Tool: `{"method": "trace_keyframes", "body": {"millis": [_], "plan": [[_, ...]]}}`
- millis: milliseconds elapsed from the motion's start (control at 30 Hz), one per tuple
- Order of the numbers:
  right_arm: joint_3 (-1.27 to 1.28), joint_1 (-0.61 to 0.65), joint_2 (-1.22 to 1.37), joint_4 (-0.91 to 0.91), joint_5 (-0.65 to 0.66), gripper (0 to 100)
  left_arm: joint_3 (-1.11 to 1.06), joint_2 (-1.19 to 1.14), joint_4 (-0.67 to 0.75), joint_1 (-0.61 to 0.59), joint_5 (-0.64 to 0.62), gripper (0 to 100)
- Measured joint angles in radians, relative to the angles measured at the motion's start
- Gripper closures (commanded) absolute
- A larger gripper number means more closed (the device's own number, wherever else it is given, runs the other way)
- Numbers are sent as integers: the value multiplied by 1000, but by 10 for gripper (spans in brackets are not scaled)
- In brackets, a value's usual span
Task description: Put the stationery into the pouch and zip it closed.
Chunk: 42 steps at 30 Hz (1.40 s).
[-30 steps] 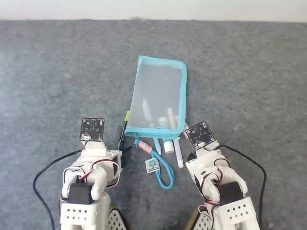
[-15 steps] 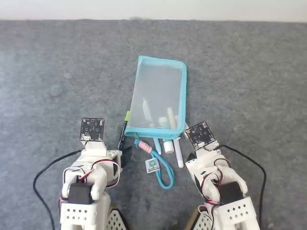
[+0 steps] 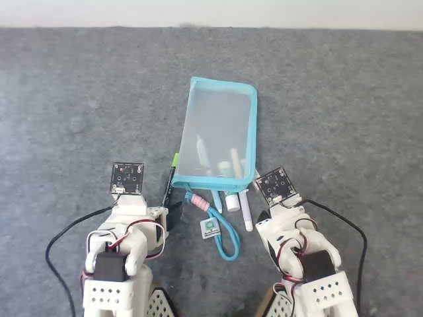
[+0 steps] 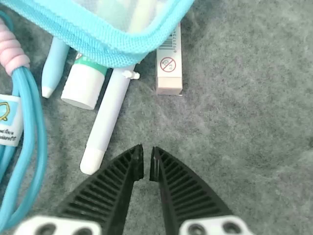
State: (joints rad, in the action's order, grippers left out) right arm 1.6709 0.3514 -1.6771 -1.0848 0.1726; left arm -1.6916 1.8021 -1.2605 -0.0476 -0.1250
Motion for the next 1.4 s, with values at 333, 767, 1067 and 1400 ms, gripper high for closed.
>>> {"method": "trace_keyframes", "body": {"millis": [333, 767, 1067, 1400], "plan": [[0, 0, 0, 0, 0, 950, 0, 0, 0, 0, 0, 712], [0, 0, 0, 0, 0, 949, 0, 0, 0, 0, 0, 712], [0, 0, 0, 14, 6, 946, 0, 0, 0, 0, 0, 712], [-330, -63, 100, -28, 235, 946, 0, 0, 0, 0, 0, 712]]}}
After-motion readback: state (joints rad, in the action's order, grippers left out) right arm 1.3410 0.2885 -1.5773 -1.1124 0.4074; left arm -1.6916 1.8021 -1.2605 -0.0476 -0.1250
